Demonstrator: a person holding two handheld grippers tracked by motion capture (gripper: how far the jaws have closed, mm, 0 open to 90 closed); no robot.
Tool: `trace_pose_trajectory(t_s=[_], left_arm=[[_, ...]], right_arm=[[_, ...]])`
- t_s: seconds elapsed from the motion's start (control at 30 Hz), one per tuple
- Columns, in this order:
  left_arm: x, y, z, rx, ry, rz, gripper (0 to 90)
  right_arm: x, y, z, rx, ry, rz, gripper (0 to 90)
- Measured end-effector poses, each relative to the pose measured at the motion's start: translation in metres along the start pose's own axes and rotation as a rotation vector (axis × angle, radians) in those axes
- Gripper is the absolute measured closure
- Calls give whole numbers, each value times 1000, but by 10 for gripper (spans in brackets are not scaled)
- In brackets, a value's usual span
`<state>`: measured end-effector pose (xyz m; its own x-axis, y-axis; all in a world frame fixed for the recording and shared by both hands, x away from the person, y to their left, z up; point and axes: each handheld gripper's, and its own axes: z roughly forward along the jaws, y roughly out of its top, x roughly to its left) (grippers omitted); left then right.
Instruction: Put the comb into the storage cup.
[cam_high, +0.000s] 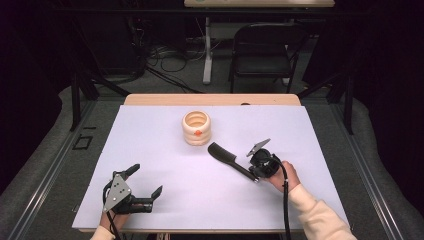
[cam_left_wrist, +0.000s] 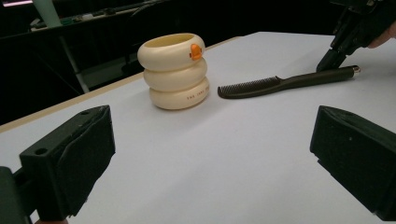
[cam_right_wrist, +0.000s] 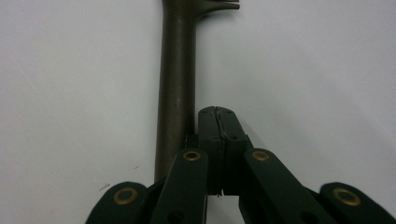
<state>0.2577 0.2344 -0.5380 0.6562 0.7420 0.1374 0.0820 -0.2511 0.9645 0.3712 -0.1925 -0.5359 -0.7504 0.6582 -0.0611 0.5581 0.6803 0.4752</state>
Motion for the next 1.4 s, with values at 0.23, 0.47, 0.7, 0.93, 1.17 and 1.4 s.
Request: trace_pose_trajectory(t_s=[0.23, 0.47, 0.7, 0.93, 1.17, 1.4], left_arm=[[0, 0, 0, 0, 0, 0, 0], [0, 0, 0, 0, -1, 0, 0], [0, 0, 0, 1, -1, 1, 0], [0, 0, 0, 2, 0, 2, 0], [0, 0, 0, 2, 0, 2, 0], [0, 0, 0, 2, 0, 2, 0]], right_arm=[[-4, -1, -2, -24, -14, 2, 826], [-12, -3, -8, -26, -39, 24, 634], [-17, -2, -18, -43, -56, 19, 406], [-15, 0, -24, -42, -37, -5, 205], [-7, 4, -27, -30, -8, -39, 122], [-2, 8, -27, -29, 8, -54, 35]])
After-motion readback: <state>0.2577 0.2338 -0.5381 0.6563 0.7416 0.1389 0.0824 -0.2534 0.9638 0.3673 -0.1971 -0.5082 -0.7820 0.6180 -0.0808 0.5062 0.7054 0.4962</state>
